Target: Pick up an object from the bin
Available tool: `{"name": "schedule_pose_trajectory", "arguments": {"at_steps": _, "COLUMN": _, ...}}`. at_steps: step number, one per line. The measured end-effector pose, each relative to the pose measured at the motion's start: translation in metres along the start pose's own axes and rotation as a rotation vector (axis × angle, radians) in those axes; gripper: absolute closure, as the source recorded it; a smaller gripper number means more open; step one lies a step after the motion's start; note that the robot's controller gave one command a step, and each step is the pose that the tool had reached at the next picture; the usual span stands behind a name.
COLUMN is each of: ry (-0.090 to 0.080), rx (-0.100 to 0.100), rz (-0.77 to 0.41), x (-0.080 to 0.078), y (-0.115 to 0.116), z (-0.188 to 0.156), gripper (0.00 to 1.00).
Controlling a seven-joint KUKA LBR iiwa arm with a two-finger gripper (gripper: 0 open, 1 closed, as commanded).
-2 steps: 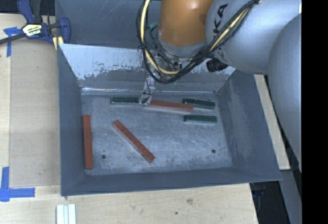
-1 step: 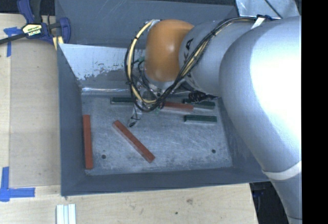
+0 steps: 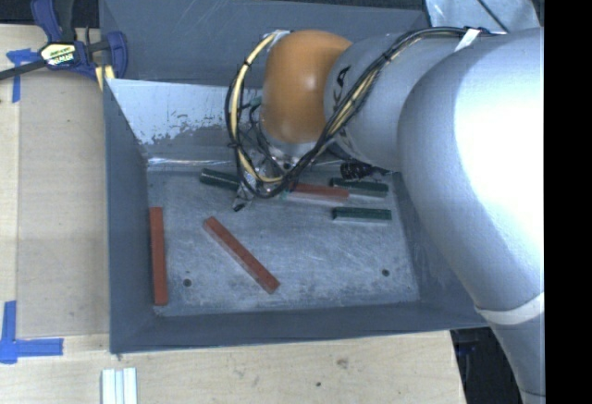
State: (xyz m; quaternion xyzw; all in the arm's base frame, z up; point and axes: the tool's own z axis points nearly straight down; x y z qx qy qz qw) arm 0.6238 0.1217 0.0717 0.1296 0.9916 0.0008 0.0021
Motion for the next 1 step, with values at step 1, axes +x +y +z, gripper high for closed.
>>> {"name": "schedule_pose_trajectory", "arguments": {"at_steps": 1, "ry": -0.007, "rx": -0.003, "rz": -0.051, "x": 0.0054, "y": -0.0009, "z": -0.134, "gripper": 1.0}}
